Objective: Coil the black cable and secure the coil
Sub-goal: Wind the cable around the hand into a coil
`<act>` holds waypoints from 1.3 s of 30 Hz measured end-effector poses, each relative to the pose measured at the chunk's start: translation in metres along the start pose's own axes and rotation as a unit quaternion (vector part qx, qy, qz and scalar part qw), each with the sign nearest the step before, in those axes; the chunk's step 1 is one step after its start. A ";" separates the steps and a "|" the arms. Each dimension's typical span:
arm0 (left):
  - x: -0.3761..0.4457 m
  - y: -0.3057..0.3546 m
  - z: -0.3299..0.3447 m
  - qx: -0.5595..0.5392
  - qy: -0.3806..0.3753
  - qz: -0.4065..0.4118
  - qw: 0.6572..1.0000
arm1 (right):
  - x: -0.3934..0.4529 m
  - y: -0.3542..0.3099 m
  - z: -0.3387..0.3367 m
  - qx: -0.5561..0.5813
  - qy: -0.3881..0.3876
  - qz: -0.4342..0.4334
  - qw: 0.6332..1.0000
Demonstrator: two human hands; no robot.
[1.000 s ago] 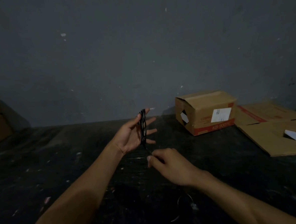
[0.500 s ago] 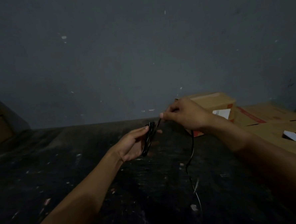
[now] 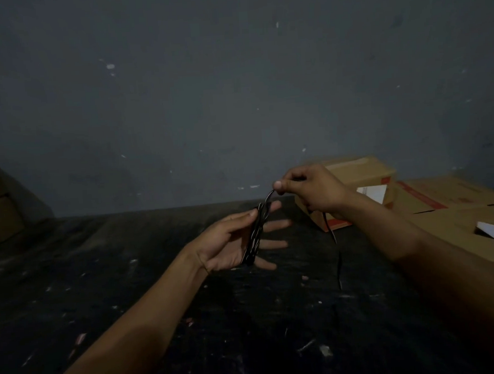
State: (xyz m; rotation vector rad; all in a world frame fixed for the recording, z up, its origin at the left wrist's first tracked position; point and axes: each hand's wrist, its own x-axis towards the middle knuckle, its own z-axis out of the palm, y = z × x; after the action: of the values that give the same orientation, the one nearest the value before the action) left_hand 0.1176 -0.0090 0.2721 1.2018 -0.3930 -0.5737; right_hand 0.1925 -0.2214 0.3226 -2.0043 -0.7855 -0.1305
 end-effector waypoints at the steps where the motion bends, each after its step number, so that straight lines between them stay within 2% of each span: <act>1: 0.000 0.001 0.002 -0.006 -0.022 0.005 1.000 | -0.001 0.003 0.002 0.010 0.005 0.002 1.000; 5: 0.003 0.003 0.011 -0.027 -0.076 0.027 0.996 | -0.006 0.023 0.018 0.112 -0.001 -0.013 0.994; 11: 0.008 0.013 0.020 -0.038 -0.114 0.068 0.990 | -0.032 0.076 0.067 0.198 -0.018 0.067 0.978; 16: 0.009 0.019 0.019 -0.044 -0.084 0.074 0.993 | -0.057 0.093 0.108 0.150 -0.074 0.126 0.978; 21: 0.011 0.020 0.014 -0.040 -0.063 0.079 0.994 | -0.079 0.075 0.131 0.098 -0.130 0.078 0.984; 26: 0.012 0.020 0.001 -0.044 -0.003 0.095 0.995 | -0.099 0.044 0.143 0.096 -0.164 0.025 0.982; 34: 0.012 0.012 -0.025 -0.040 0.116 0.099 0.987 | -0.106 -0.012 0.115 0.023 -0.169 -0.049 0.984; 39: 0.005 0.002 -0.040 -0.058 0.143 0.083 0.984 | -0.090 -0.038 0.079 -0.005 -0.150 -0.043 0.988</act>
State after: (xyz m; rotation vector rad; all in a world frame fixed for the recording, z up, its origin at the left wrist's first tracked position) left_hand 0.1449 0.0188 0.2615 1.1084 -0.2086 -0.2702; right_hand 0.0823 -0.1874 0.2720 -2.0257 -1.0631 0.1208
